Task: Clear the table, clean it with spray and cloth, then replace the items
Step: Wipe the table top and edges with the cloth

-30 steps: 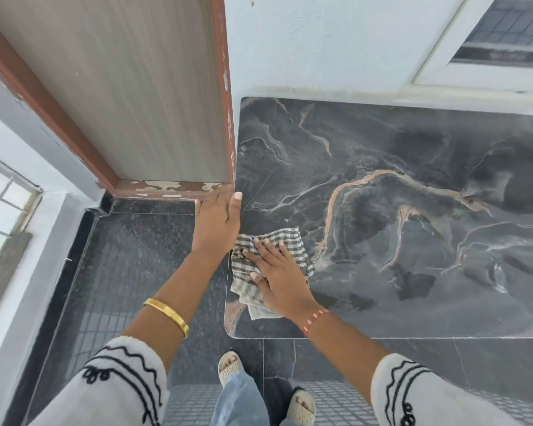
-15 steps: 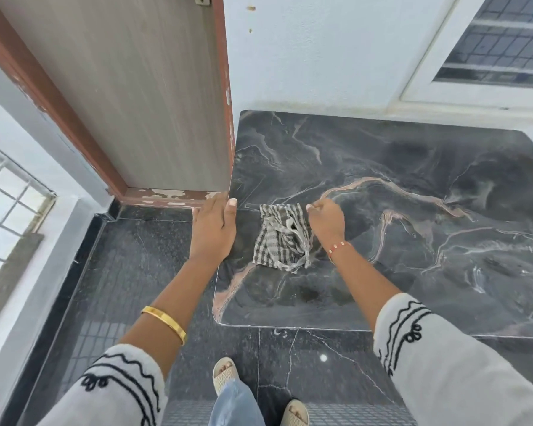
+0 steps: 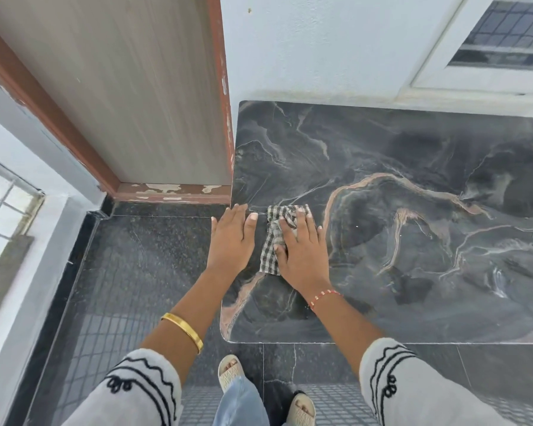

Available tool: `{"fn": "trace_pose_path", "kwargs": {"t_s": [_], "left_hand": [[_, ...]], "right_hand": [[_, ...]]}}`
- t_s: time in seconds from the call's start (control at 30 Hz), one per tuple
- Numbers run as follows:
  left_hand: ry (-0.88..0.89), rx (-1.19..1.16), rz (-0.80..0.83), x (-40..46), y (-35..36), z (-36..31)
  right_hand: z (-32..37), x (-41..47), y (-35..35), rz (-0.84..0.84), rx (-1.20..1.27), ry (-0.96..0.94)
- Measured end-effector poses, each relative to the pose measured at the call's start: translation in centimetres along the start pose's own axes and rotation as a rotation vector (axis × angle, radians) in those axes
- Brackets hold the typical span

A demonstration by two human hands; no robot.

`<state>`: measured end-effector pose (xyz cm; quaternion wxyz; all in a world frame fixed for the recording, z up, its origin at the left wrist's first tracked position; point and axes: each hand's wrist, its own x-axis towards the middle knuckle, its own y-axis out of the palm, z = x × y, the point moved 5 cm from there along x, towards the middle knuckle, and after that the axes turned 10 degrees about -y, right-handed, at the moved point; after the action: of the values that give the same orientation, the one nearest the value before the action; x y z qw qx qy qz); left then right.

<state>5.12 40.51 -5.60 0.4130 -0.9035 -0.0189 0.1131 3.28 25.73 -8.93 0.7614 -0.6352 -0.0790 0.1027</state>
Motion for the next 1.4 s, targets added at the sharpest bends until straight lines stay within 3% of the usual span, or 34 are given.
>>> {"fn": "trace_pose_path", "kwargs": {"t_s": [0.3, 0.6, 0.93, 1.13, 1.4], "left_hand": [[0.013, 0.083, 0.073, 4.9, -0.5, 3.0], [0.032, 0.024, 0.092, 7.4, -2.4, 4.7], [0.016, -0.014, 0.017, 5.5, -2.9, 2.9], [0.012, -0.039, -0.009, -0.3, -0.4, 0.4], [0.0, -0.086, 0.005, -5.3, 4.1, -3.5]], "right_hand": [[-0.3, 7.0, 0.2, -0.077, -0.004, 0.191], [1.1, 15.2, -0.1, -0.08, 0.016, 0.195], [6.8, 5.4, 1.3, -0.078, 0.072, -0.187], [5.3, -1.5, 1.3, -0.027, 0.052, -0.345], [-3.9, -6.0, -0.2, -0.02, 0.04, -0.252]]}}
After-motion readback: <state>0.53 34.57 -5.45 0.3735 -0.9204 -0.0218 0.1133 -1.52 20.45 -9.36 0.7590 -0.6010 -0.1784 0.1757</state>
